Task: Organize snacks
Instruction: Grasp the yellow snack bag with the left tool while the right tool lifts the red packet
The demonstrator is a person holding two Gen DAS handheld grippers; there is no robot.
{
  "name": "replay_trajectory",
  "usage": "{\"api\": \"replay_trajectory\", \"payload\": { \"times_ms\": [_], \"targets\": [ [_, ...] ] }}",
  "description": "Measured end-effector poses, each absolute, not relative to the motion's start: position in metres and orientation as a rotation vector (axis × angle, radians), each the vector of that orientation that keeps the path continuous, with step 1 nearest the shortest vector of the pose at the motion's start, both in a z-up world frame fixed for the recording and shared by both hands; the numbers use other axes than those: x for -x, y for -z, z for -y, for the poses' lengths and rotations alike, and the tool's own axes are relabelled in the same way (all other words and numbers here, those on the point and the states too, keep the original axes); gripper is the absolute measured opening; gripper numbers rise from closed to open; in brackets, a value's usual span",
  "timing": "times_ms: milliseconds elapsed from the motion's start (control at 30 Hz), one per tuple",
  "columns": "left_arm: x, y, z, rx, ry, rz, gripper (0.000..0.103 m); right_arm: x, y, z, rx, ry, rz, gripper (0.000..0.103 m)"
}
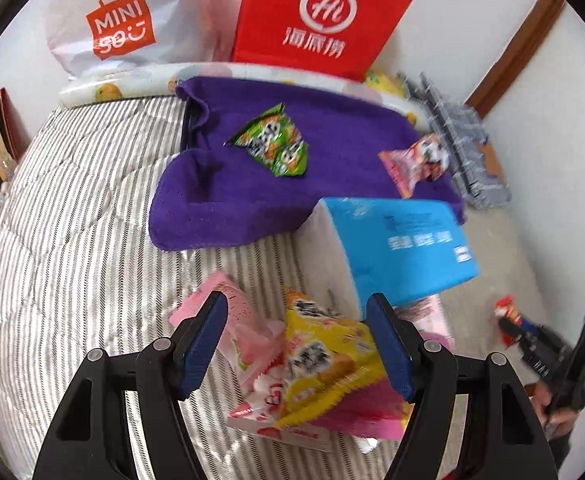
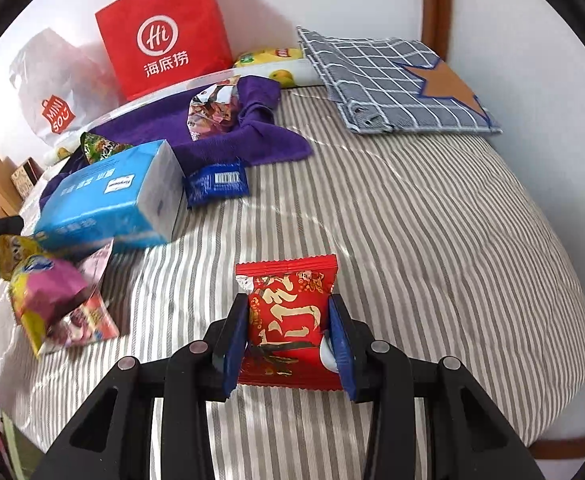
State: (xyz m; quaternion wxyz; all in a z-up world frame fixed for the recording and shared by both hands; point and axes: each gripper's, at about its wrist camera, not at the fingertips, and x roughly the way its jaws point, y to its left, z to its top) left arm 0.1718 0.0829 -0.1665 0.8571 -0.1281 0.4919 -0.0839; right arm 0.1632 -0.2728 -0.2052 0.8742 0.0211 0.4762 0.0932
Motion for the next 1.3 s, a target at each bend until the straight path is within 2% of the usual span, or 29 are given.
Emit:
{"api": "replay_trajectory", "payload": {
  "times_ms": [467, 700, 767, 833, 867, 1000, 1300],
  "targets": [
    [-0.15, 0.18, -0.045, 0.191, 0.284, -1.077, 0.072, -0.134, 0.199, 0.277, -0.097, -0.193, -0.99, 0.037],
    [-0.152, 0.183, -0.055, 0.244, 0.26, -1.065, 0.07, -0.13, 0.196, 0.276, -0.109, -0.192, -0.982, 0.037],
    [-0.155, 0.186, -0.058, 0.25, 0.224, -1.072, 0.063, -0.128, 0.195, 0.274, -0.103, -0.193, -0.98, 0.037],
    [-0.158, 0.19, -0.058, 0.238, 0.201, -1.08, 0.047, -0.126, 0.193, 0.272, -0.1, -0.199, -0.979, 0.037],
    [-0.158, 0.192, -0.057, 0.237, 0.21, -1.082, 0.043, -0.125, 0.192, 0.271, -0.097, -0.202, -0.978, 0.037],
    [-0.151, 0.187, -0.055, 0.212, 0.215, -1.048, 0.039, -0.121, 0.188, 0.268, -0.089, -0.203, -0.967, 0.037],
    [-0.128, 0.155, -0.069, 0.238, 0.238, -0.965, 0.039, -0.113, 0.168, 0.26, -0.069, -0.196, -0.916, 0.037]
  ]
}}
